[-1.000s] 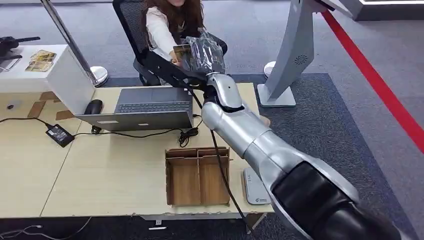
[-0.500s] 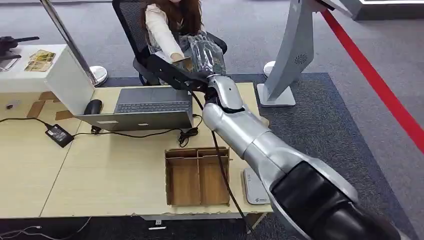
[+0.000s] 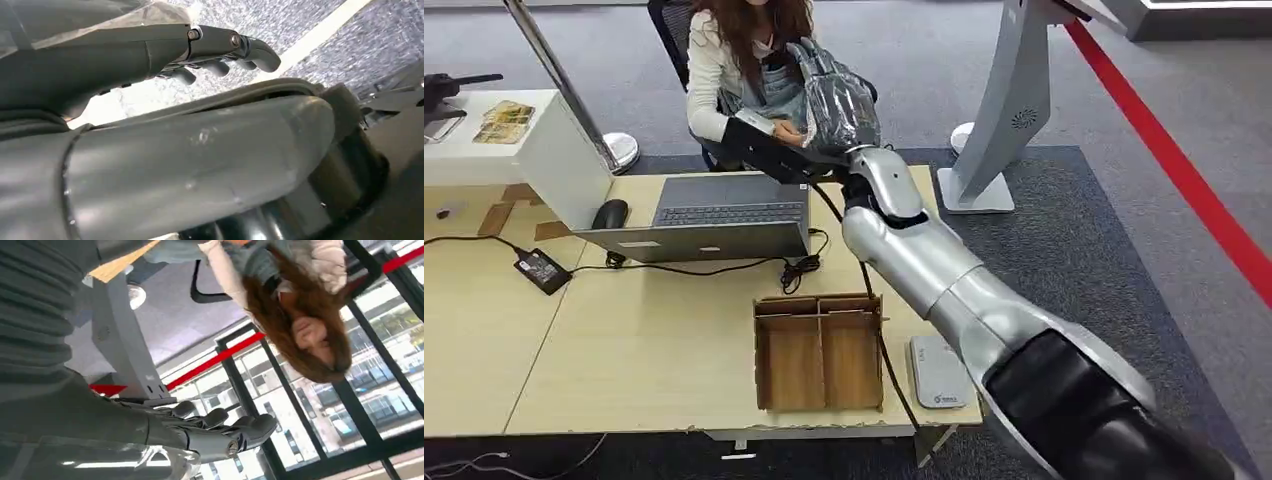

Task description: Pass the card to the sensor for recognition and then transmit it.

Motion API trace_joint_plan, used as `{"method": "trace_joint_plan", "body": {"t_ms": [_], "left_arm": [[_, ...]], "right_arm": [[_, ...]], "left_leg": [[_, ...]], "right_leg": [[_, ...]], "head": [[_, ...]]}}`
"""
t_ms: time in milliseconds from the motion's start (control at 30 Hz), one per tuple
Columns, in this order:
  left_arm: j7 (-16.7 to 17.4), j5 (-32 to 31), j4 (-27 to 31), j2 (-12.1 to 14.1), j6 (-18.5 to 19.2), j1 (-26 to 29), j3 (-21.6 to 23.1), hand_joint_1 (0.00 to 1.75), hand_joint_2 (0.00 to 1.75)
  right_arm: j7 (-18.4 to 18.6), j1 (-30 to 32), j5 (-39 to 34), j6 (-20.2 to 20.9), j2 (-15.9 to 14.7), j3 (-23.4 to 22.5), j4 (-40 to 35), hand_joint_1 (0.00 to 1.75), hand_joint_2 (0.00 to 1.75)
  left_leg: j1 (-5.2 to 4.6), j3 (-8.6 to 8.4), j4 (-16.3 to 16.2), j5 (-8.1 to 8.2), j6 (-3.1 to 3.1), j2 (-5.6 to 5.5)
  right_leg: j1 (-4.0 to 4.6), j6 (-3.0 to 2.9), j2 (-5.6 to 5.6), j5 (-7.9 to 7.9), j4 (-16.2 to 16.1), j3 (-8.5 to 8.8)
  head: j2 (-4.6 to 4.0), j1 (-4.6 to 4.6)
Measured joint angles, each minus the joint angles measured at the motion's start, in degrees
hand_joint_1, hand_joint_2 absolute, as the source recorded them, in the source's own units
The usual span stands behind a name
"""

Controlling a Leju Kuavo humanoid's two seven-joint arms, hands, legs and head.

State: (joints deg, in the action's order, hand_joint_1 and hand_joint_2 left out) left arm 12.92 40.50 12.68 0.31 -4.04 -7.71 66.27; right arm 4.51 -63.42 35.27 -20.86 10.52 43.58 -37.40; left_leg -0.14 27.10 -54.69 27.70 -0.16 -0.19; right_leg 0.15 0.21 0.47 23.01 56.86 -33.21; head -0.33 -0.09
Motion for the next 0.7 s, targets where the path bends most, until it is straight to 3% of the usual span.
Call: {"method": "trace_joint_plan", "body": {"t_ms": [100, 200, 400, 433, 467, 500, 533, 567, 700], "left_arm": [[0.00, 0.79, 0.00, 0.04, 0.00, 0.37, -0.17, 0.00, 0.00], [0.07, 1.29, -0.04, 0.17, 0.02, 0.50, -0.55, 0.00, 0.00], [-0.02, 2.38, -0.13, 0.31, 0.07, 0.66, -1.47, 0.00, 0.00], [-0.07, 2.51, -0.17, 0.31, 0.07, 0.65, -1.55, 0.00, 0.00], [-0.11, 2.51, -0.20, 0.33, 0.07, 0.67, -1.62, 0.00, 0.00], [-0.13, 2.54, -0.24, 0.33, 0.07, 0.67, -1.73, 0.00, 0.00], [-0.13, 2.56, -0.26, 0.33, 0.07, 0.65, -1.86, 0.00, 0.00], [-0.13, 2.58, -0.28, 0.33, 0.07, 0.64, -1.95, 0.00, 0.00], [0.09, 2.67, -0.28, 0.33, 0.07, 0.64, -2.32, 0.00, 0.00]], "right_arm": [[5.38, 4.49, 4.09, 6.89, -5.55, 0.20, -10.21, 0.09, 1.75], [9.12, 8.94, 5.34, 12.16, -10.75, 0.22, -19.35, 0.05, 1.75], [14.00, 17.26, 7.94, 17.21, -20.39, 0.24, -33.33, 0.07, 1.75], [14.26, 18.47, 7.96, 17.56, -21.75, 0.26, -35.20, 0.16, 1.75], [14.44, 19.53, 8.05, 17.96, -22.88, 0.28, -37.03, 0.38, 1.75], [14.78, 20.33, 8.16, 18.28, -23.92, 0.28, -38.57, 0.45, 1.75], [15.07, 20.92, 8.20, 18.79, -24.78, 0.28, -39.78, 1.05, 1.75], [15.29, 21.43, 8.23, 19.33, -25.56, 0.28, -41.03, 1.36, 1.75], [15.86, 23.12, 8.05, 21.06, -27.96, 0.33, -46.11, 1.45, 1.75]], "left_leg": [[-0.02, 0.01, -0.01, 0.01, 0.01, -0.04], [-0.06, -0.07, -0.01, 0.06, 0.06, 0.05], [-0.05, -0.03, -0.01, 0.09, 0.09, 0.03], [-0.04, -0.01, -0.01, 0.09, 0.09, 0.02], [-0.04, 0.00, -0.01, 0.09, 0.09, 0.03], [-0.04, 0.01, -0.01, 0.09, 0.09, 0.03], [-0.03, 0.03, -0.01, 0.09, 0.09, 0.04], [-0.03, 0.02, -0.01, 0.09, 0.09, 0.04], [-0.02, 0.03, 0.00, 0.08, 0.08, 0.03]], "right_leg": [[-0.02, 0.02, -0.04, 0.00, -0.01, 0.05], [-0.06, 0.02, 0.08, 0.00, -0.04, 0.04], [-0.06, 0.03, 0.07, 0.00, -0.06, 0.03], [-0.06, 0.03, 0.06, 0.00, -0.06, 0.03], [-0.06, 0.03, 0.06, 0.00, -0.06, 0.03], [-0.05, 0.03, 0.07, 0.00, -0.06, 0.03], [-0.05, 0.03, 0.07, 0.00, -0.06, 0.03], [-0.05, 0.02, 0.07, 0.00, -0.06, 0.03], [-0.04, 0.02, 0.07, 0.00, -0.05, 0.04]], "head": [[0.00, 0.00], [0.00, -0.02], [0.00, 0.02], [0.00, 0.00], [0.00, 0.00], [0.00, 0.00], [0.00, 0.00], [0.00, 0.00], [0.00, 0.00]]}}
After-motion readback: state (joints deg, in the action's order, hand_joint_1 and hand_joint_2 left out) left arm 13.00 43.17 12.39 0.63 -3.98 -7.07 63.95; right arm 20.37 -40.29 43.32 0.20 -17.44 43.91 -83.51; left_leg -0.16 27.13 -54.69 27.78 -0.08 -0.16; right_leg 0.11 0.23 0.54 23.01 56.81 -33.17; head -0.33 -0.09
